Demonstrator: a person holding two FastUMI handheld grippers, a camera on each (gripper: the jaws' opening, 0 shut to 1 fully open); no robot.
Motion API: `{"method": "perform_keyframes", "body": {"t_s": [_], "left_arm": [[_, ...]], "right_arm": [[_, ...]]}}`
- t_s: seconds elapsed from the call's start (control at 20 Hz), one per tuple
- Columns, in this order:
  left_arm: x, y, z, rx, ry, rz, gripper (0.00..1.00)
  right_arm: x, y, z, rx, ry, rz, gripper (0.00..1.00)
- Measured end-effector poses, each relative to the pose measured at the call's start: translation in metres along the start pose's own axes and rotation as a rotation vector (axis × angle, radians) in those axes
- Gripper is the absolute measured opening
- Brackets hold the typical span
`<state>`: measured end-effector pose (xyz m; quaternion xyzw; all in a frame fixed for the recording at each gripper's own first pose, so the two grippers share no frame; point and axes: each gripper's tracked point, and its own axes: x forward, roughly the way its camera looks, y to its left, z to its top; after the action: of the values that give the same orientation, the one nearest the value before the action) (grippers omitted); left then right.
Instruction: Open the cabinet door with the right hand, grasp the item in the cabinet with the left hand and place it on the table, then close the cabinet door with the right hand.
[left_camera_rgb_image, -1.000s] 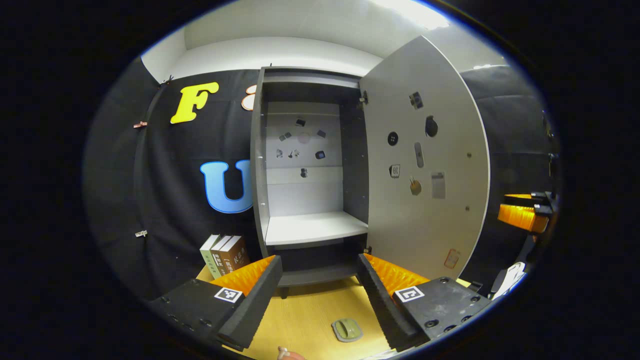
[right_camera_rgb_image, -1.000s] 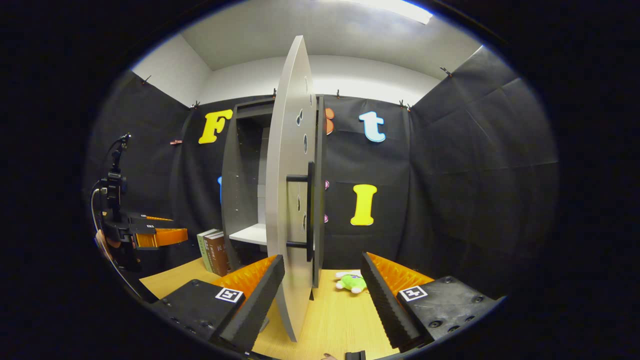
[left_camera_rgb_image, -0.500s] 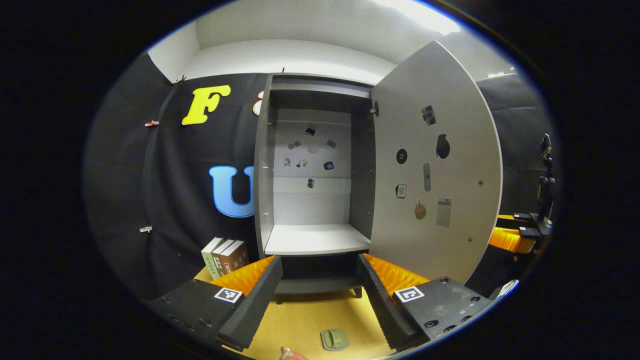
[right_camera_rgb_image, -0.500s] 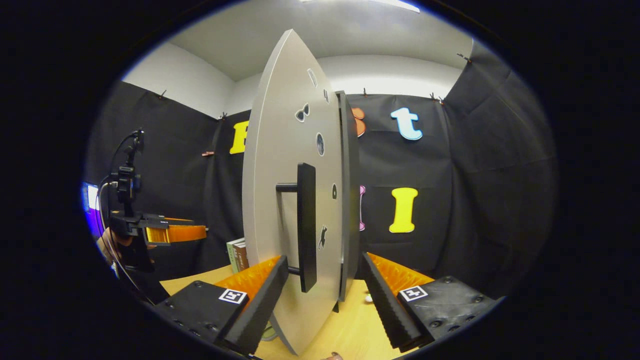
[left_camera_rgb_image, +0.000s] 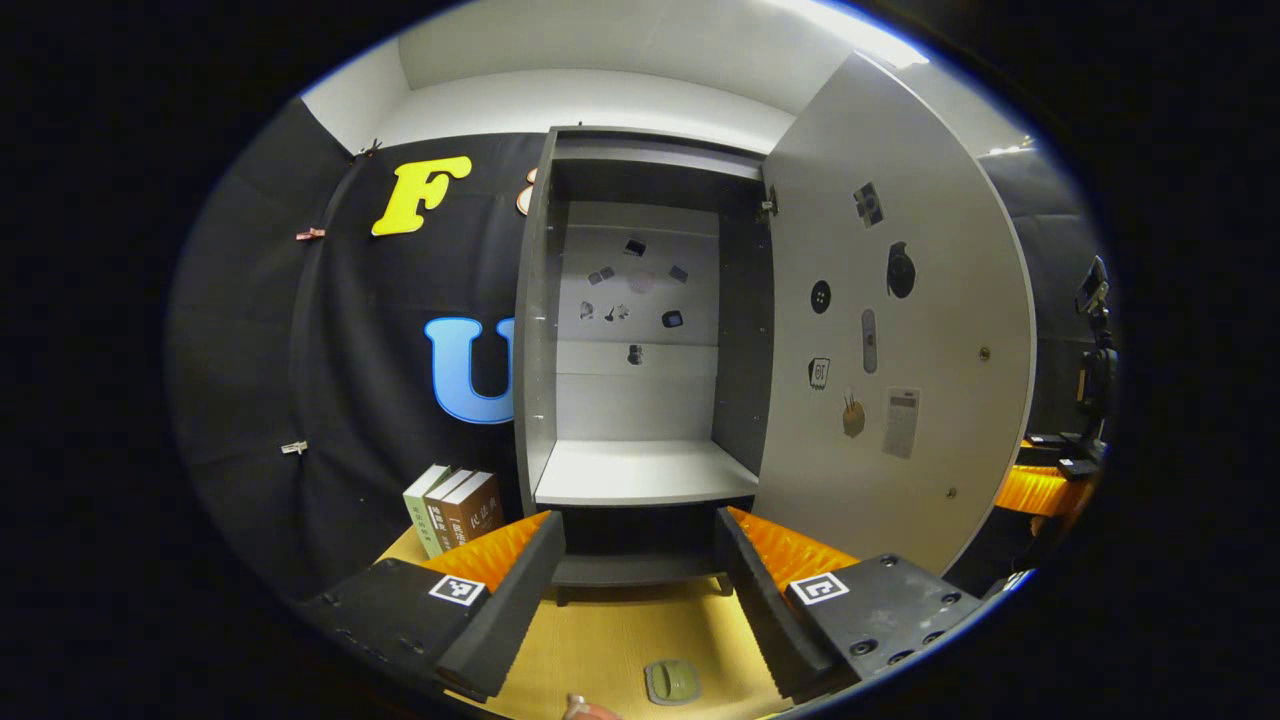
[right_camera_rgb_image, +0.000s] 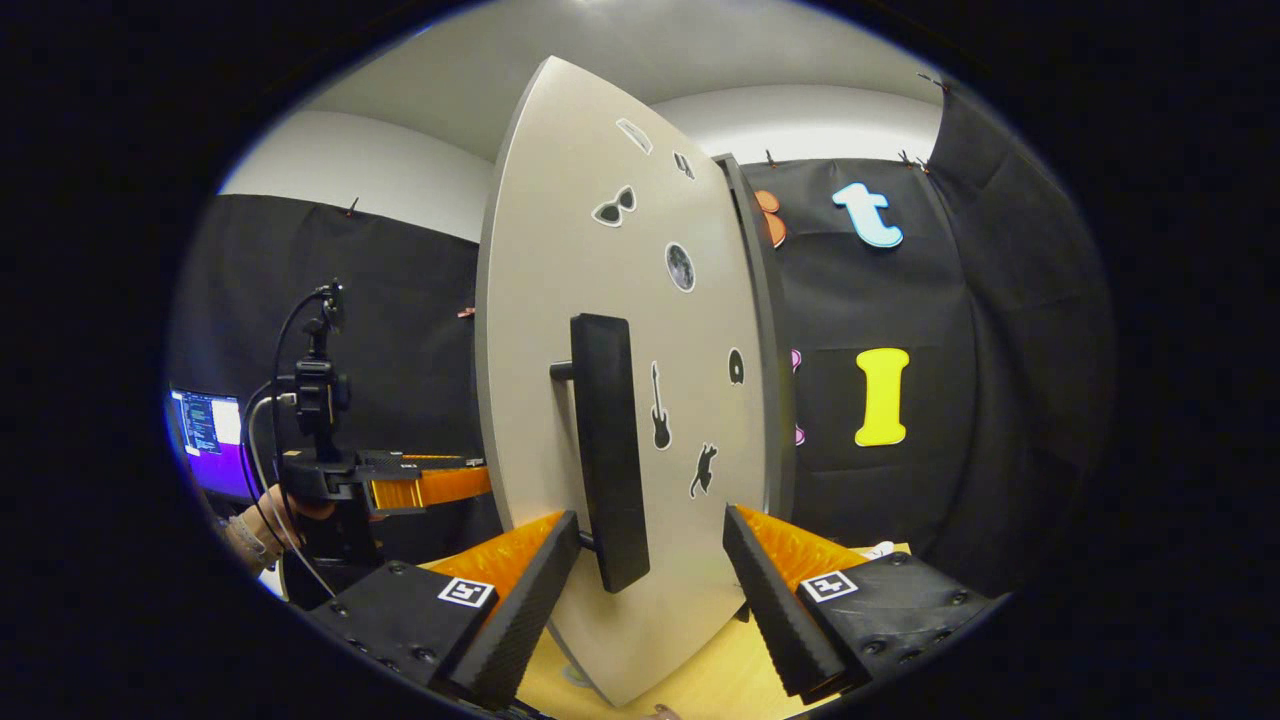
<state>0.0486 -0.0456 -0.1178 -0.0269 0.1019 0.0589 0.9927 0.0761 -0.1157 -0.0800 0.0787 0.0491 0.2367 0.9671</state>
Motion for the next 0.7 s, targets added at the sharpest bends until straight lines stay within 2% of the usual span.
{"method": "perform_keyframes", "body": {"t_s": [0.05,0.1,0.15,0.35,0.4,0.5,0.7], "left_arm": [[0.003,0.004,0.002,-0.005,-0.004,-0.012,0.93],[0.004,0.009,0.005,-0.005,-0.009,-0.025,0.93],[0.007,0.016,0.007,0.003,-0.012,-0.040,0.95],[0.012,0.043,0.014,0.047,-0.022,-0.083,0.93],[0.012,0.049,0.014,0.052,-0.023,-0.098,0.95],[0.012,0.061,0.017,0.061,-0.033,-0.124,0.93],[0.010,0.094,0.026,0.071,-0.064,-0.142,0.95]], "right_arm": [[0.004,0.006,0.000,-0.004,-0.003,0.001,0.95],[0.008,0.012,-0.003,-0.004,-0.004,-0.002,1.00],[0.012,0.018,-0.004,-0.001,-0.009,-0.010,0.95],[0.039,0.051,-0.013,0.023,-0.009,-0.044,0.95],[0.049,0.059,-0.016,0.028,-0.010,-0.047,0.95],[0.072,0.075,-0.022,0.041,-0.014,-0.052,0.95],[0.111,0.109,-0.031,0.054,-0.015,-0.049,0.96]]}}
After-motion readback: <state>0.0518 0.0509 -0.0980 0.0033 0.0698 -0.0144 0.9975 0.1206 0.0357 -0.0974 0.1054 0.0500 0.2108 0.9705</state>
